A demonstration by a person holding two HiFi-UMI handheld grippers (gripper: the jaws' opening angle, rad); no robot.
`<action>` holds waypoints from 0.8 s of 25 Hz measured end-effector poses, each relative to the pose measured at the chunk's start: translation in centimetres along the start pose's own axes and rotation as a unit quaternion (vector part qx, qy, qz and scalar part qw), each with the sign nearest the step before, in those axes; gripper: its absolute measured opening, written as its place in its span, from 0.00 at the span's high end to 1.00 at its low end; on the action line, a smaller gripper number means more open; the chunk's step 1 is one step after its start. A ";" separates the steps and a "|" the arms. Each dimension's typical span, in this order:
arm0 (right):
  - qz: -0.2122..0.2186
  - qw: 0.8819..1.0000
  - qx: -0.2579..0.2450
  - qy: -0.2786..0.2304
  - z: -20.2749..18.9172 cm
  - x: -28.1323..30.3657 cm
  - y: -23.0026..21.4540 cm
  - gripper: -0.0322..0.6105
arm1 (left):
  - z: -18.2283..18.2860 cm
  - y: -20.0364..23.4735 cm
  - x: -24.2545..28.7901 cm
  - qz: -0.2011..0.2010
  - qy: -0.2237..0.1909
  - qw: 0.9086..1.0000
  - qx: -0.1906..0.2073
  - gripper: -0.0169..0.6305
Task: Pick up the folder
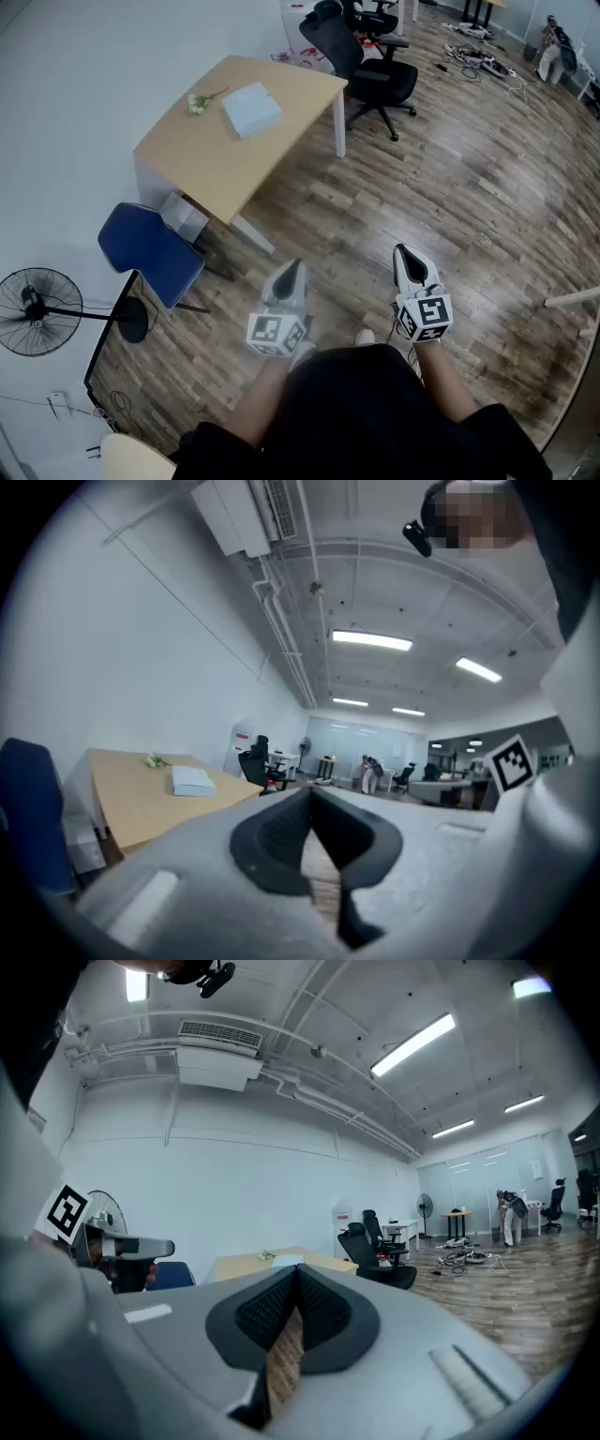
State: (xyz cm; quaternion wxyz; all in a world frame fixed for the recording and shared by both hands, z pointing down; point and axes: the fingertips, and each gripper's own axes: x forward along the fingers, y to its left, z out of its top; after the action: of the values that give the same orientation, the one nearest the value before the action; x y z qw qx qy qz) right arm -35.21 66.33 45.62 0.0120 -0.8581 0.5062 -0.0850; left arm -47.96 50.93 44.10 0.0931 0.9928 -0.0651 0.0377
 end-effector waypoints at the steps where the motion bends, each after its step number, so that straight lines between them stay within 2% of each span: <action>1: 0.008 1.000 0.008 -0.002 -0.1 0.1 -0.3 0.95 | 0.0 -0.3 0.5 0.001 -0.002 1.000 0.002 0.97; 6: 0.029 0.997 0.067 -0.007 -0.9 0.3 -3.2 0.95 | 0.0 -1.2 3.0 0.012 -0.004 1.000 0.020 0.97; 9: 0.015 0.999 0.034 0.011 -2.1 0.3 -4.7 0.95 | -0.4 -1.1 3.7 0.020 -0.004 1.000 0.017 0.97; 13: 0.023 1.000 0.003 0.009 -1.9 1.1 -5.6 0.95 | -0.8 -1.0 4.7 0.040 -0.011 0.999 0.016 0.97; 16: 0.028 1.000 0.004 0.000 -1.3 1.6 -6.7 0.95 | -1.2 -1.6 6.0 0.047 -0.011 0.999 0.014 0.97; 20: 0.033 0.999 0.020 -0.001 -1.4 2.5 -8.3 0.95 | -1.7 -2.6 8.3 0.035 0.000 0.999 0.015 0.97</action>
State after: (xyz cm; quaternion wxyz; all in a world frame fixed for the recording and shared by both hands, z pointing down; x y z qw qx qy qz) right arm -27.07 68.24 48.26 0.0318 -0.8407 0.5323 -0.0940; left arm -39.54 52.79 46.05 0.0764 0.9912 -0.0994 0.0416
